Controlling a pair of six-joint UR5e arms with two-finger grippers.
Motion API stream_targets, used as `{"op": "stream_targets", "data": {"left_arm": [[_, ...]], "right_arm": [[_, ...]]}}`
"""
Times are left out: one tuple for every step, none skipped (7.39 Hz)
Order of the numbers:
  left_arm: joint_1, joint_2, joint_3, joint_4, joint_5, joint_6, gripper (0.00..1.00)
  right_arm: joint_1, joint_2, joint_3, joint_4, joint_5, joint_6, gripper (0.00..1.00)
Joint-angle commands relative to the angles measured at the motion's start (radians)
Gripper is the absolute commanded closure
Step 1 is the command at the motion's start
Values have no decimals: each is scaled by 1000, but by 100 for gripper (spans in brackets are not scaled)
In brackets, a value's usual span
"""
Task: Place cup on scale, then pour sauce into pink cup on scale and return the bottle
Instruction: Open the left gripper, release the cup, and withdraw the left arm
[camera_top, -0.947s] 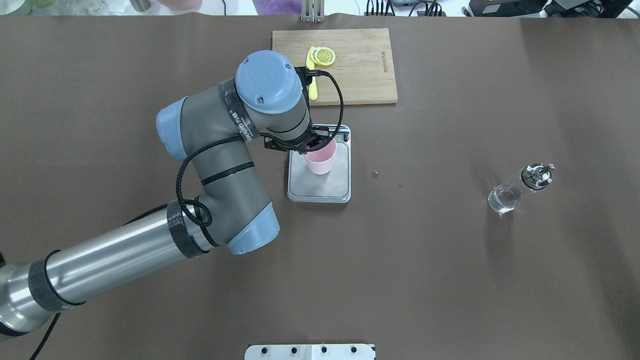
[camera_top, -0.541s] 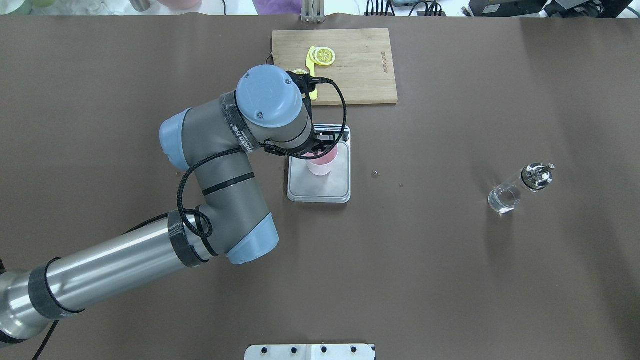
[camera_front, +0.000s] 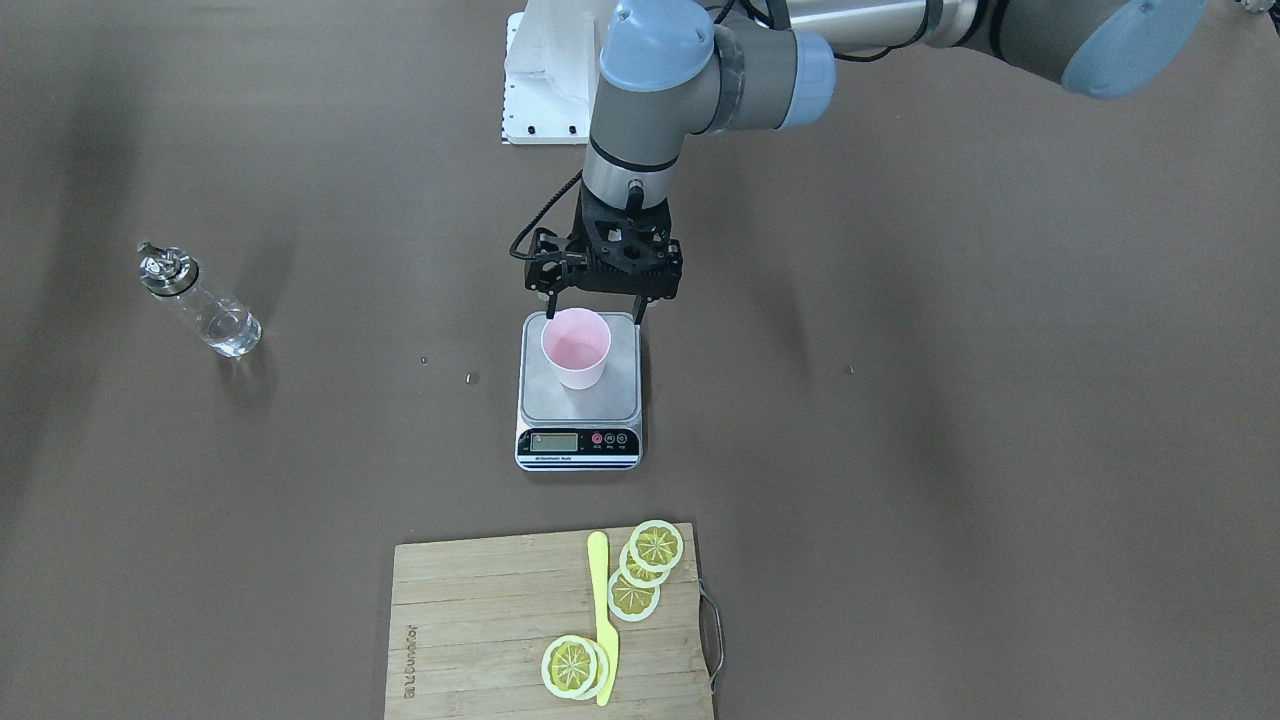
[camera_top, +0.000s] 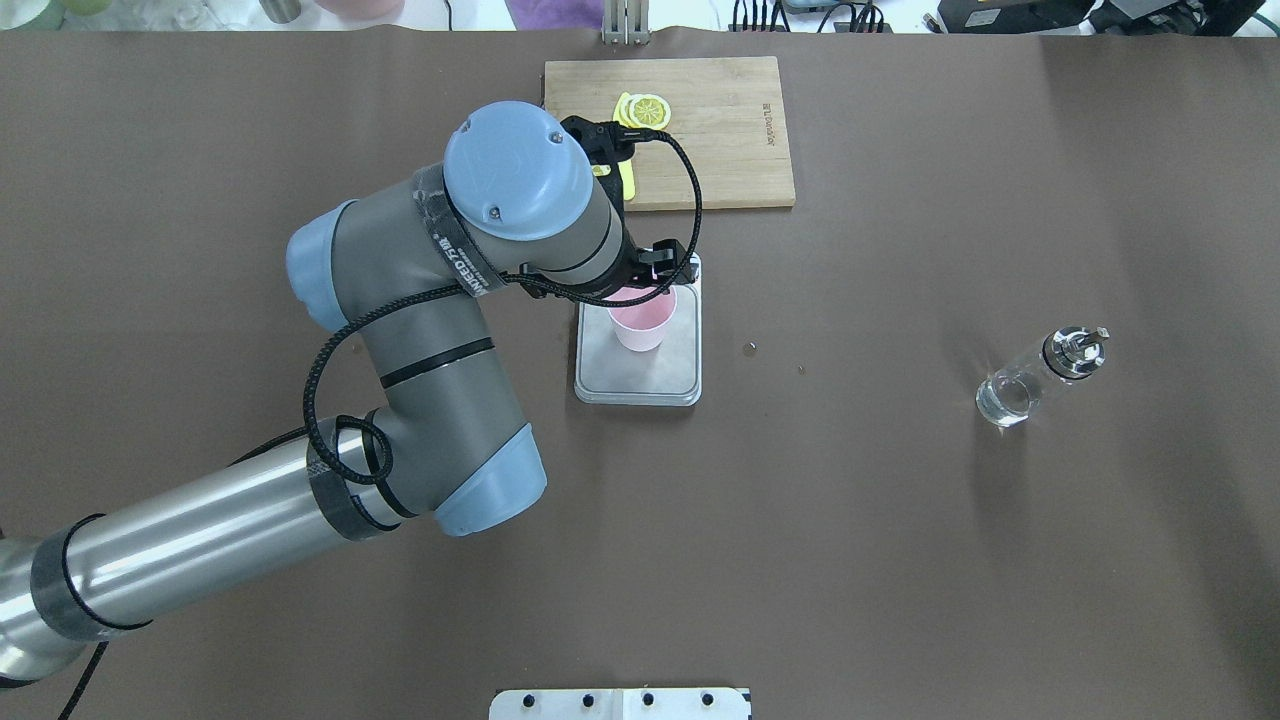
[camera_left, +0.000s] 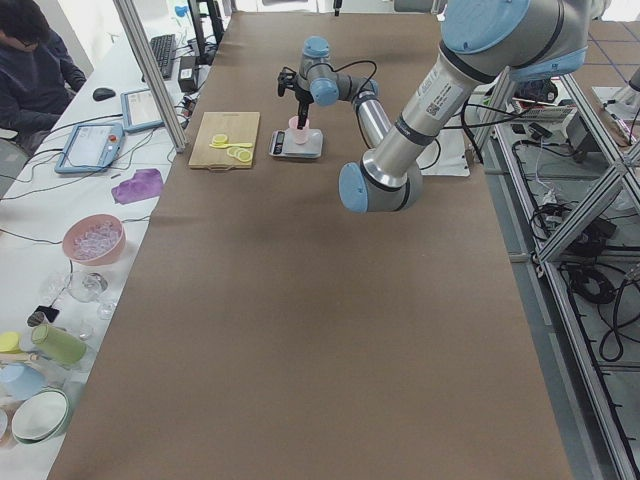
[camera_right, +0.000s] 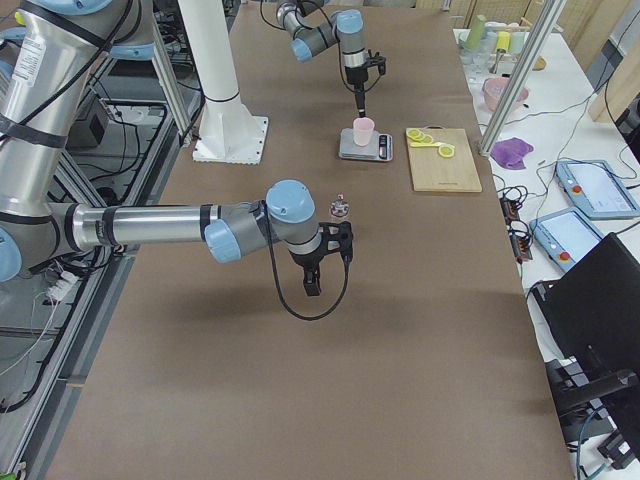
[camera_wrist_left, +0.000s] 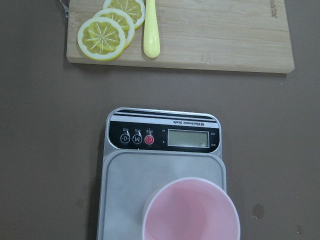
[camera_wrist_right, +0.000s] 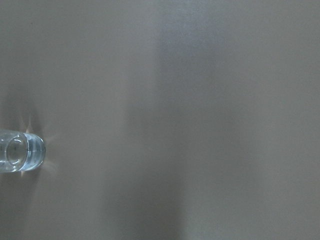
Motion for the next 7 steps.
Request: {"op": "stream_targets", "data": {"left_arm": [[-34, 59, -161, 173, -19, 8, 1], [-65, 139, -276, 258, -31, 103, 1], [-109, 182, -355, 359, -33, 227, 1], [-164, 221, -400, 425, -34, 370, 1], [-230, 302, -429, 427, -69, 477, 1], [-351, 383, -438, 427, -142, 687, 1], [-506, 481, -422, 423, -254, 904, 1]], "right_arm": [[0, 3, 2, 11, 0, -2, 0], [0, 3, 2, 28, 0, 0, 0], [-2, 5, 2, 28, 0, 0, 0], [-2, 5, 2, 37, -1, -9, 0], [-6, 5, 3, 61, -1, -9, 0], [-11, 3, 3, 67, -1, 0, 0], [-14, 3, 3, 68, 0, 1, 0]]}}
